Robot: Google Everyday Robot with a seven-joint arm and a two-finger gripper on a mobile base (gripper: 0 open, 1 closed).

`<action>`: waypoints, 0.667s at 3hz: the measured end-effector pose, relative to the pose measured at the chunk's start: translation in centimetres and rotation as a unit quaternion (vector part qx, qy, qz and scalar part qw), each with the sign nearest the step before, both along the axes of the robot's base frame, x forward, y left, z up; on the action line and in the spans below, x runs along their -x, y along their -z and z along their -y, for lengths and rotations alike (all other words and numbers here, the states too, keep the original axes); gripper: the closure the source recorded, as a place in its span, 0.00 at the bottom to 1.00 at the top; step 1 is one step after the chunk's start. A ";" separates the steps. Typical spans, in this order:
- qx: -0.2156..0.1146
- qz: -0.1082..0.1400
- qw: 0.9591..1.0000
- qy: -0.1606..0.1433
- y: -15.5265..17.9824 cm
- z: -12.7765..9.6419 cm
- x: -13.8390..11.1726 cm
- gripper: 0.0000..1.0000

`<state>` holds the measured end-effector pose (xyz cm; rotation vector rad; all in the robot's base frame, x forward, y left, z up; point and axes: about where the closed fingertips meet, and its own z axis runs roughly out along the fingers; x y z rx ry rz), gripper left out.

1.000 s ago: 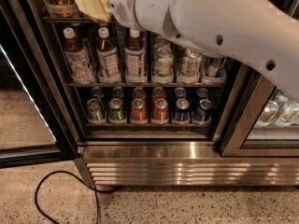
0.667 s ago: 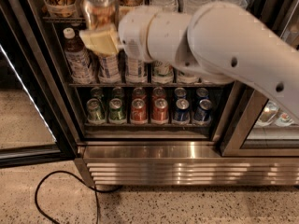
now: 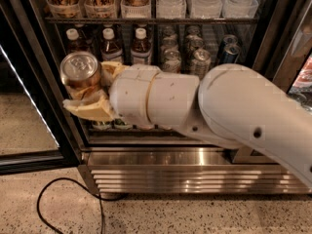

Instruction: Pick orange can from top shelf of fridge

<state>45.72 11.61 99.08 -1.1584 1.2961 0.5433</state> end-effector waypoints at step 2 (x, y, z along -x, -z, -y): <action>0.039 0.091 0.993 -0.063 2.0 -4.4 10.4 1.00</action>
Offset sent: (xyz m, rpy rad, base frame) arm -0.1203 -0.2057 0.0115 -0.1156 -0.3134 -0.4983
